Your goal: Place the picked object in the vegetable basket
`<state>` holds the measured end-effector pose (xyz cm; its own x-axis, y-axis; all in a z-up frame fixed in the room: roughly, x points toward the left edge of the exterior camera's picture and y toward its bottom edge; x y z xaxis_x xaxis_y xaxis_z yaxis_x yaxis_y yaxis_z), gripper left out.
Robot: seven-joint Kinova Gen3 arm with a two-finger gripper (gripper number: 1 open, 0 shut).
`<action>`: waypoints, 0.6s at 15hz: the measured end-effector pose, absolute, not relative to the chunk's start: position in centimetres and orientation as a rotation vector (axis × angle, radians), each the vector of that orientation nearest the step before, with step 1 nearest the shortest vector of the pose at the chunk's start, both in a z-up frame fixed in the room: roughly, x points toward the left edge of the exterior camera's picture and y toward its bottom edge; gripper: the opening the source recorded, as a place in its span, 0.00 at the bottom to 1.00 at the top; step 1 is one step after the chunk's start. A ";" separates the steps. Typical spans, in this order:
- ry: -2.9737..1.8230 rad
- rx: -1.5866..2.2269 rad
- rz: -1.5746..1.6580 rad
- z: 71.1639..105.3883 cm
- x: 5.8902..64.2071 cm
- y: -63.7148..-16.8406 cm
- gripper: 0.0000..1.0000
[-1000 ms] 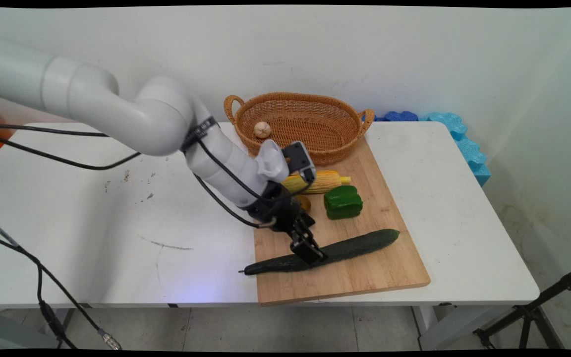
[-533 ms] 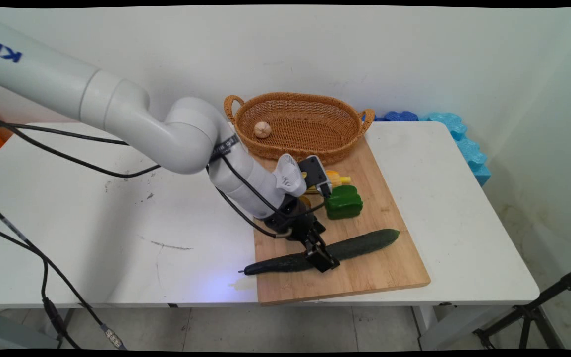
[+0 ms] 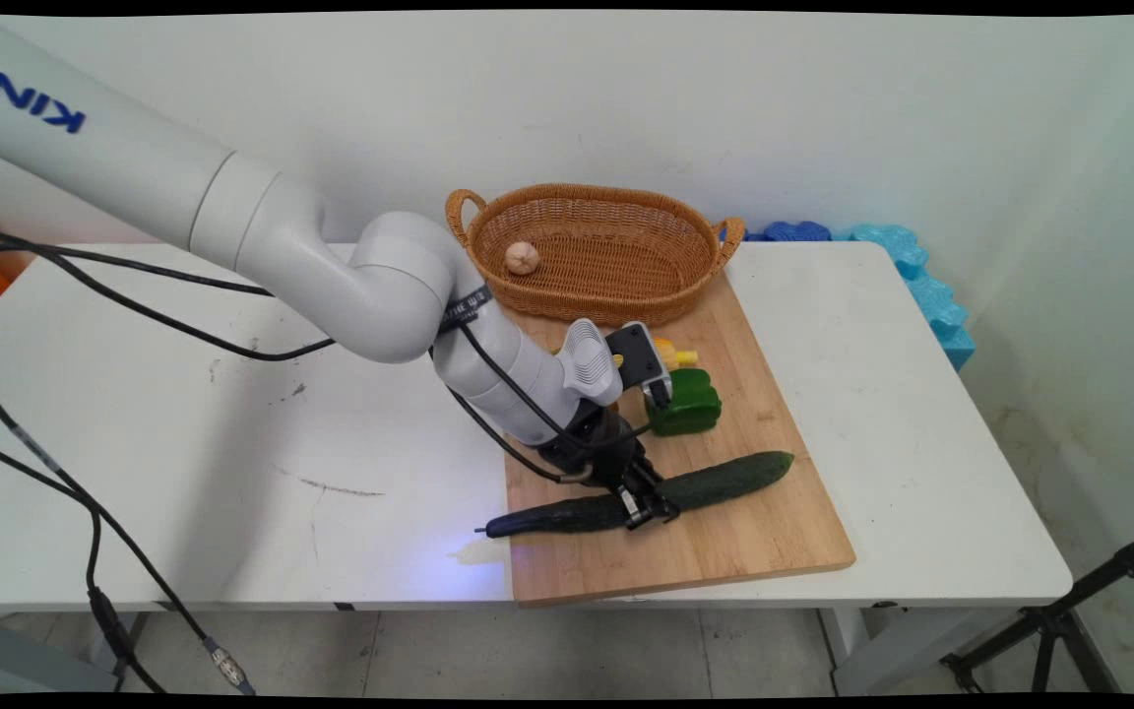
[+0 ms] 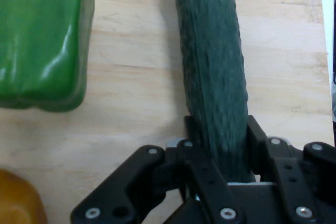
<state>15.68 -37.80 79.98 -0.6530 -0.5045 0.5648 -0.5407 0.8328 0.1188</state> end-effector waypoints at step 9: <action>-2.406 0.751 0.118 81.7 15.9 -38.1 0.00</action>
<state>15.92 -38.12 81.66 -0.6543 -0.4877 0.5780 -0.5420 0.8354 0.0914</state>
